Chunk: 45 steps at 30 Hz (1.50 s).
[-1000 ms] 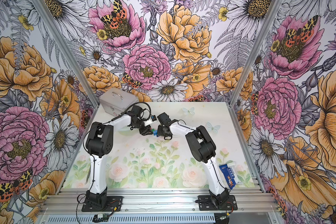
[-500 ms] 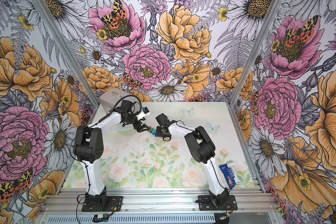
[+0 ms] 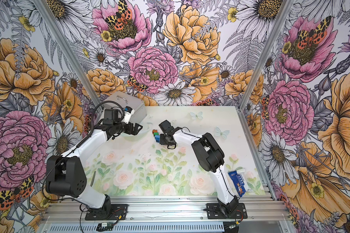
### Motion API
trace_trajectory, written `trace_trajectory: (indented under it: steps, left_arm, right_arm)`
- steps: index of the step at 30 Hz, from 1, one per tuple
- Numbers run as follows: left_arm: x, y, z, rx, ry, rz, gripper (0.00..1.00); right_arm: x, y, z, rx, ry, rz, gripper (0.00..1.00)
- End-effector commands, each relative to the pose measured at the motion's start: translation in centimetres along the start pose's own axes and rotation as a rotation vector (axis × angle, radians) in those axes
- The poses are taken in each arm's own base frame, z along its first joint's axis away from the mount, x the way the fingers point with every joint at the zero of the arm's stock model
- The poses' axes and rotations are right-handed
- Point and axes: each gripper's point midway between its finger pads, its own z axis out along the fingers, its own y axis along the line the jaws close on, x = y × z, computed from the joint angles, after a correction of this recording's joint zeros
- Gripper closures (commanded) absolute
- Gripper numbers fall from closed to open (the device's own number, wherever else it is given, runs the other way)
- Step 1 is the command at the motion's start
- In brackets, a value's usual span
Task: Assemble the letter v with lego
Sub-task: Adjust the lego brick at the center of the board, then reset both arms
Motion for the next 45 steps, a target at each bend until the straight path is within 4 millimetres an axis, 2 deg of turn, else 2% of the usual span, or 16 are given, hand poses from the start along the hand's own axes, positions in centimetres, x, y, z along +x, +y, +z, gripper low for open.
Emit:
trace_trajectory:
  steps: [1,7,12,15,18,19,21,24,28,32,37,39,41,42,43,45]
  left_arm:
    - [0.0,3.0,-2.9,-0.210,-0.118,-0.216,0.01]
    - [4.6,5.9,-7.6,-0.438,-0.252,-0.309,0.01]
    - [8.1,8.1,-8.9,-0.602,-0.264,-0.276,0.01]
    - [9.0,8.8,-7.6,-0.596,-0.283,-0.256,0.01]
    - [10.1,10.0,-5.6,-0.581,-0.296,-0.247,0.01]
    - [10.5,10.4,-5.0,-0.575,-0.287,-0.246,0.01]
    - [10.4,10.6,-4.2,-0.537,-0.260,-0.239,0.01]
    - [8.9,10.7,-4.4,-0.527,-0.367,-0.216,0.01]
    - [7.6,11.1,-2.9,-0.477,-0.370,-0.205,0.01]
    - [5.9,10.5,-2.0,-0.404,-0.437,-0.163,0.01]
    - [6.8,10.8,-1.0,-0.362,-0.540,-0.140,0.01]
    - [7.2,10.7,-0.8,-0.377,-0.496,-0.135,0.01]
    - [7.0,10.7,-0.7,-0.379,-0.499,-0.132,0.01]
    - [7.1,10.7,-0.6,-0.381,-0.491,-0.131,0.01]
    - [7.1,10.7,-0.6,-0.385,-0.490,-0.130,0.01]
    - [7.1,10.6,-0.5,-0.397,-0.485,-0.126,0.01]
  right_arm:
    - [-2.4,0.7,-6.1,-0.025,-0.128,-0.056,0.49]
    - [-2.9,-5.9,-14.2,0.118,-0.300,-0.048,0.01]
    - [-3.0,-13.2,-21.2,0.386,-0.525,-0.122,0.00]
    - [-2.5,-17.2,-23.0,0.517,-0.632,-0.172,0.00]
    - [-0.8,-21.2,-21.9,0.562,-0.693,-0.188,0.01]
    - [-1.0,-22.0,-22.4,0.568,-0.727,-0.148,0.01]
    - [-0.9,-23.1,-23.1,0.543,-0.767,-0.119,0.01]
    - [-1.5,-25.0,-24.3,0.530,-0.834,-0.077,0.01]
    - [0.0,-29.0,-21.9,0.570,-0.837,-0.082,0.01]
    - [-0.4,-26.2,-22.2,0.393,-0.952,-0.207,0.01]
    - [-2.2,-29.0,-22.3,0.422,-0.937,-0.155,0.01]
    - [-2.9,-29.2,-21.5,0.383,-0.893,-0.154,0.01]
    - [-2.4,-28.8,-20.5,0.334,-0.926,-0.181,0.01]
    - [-1.4,-29.2,-18.6,0.319,-0.921,-0.192,0.01]
    - [-2.6,-28.3,-19.9,0.307,-1.002,-0.230,0.01]
    - [-3.1,-29.9,-18.4,0.368,-0.875,-0.157,0.01]
